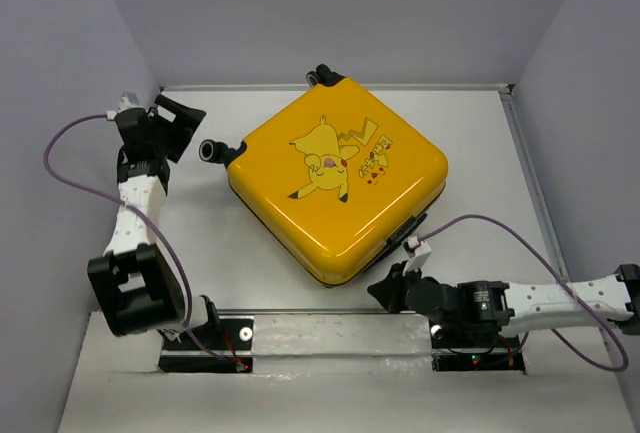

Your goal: Pack the luggage

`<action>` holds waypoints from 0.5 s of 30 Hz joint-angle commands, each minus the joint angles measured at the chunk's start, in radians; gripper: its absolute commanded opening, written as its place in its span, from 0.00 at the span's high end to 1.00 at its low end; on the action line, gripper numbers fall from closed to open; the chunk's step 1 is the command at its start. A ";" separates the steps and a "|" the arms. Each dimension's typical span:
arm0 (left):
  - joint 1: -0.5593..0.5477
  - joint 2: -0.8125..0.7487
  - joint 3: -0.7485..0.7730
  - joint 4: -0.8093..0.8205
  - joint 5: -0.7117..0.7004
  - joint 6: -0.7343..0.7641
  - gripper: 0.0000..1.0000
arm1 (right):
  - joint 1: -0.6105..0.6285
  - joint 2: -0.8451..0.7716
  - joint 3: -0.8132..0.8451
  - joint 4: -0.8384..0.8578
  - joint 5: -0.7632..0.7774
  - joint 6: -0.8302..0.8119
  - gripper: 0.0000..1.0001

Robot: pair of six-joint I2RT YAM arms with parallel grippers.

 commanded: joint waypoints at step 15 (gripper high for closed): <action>-0.503 -0.835 -0.304 -0.173 -0.099 0.320 0.11 | -0.830 0.000 0.143 0.082 -0.129 -0.386 0.93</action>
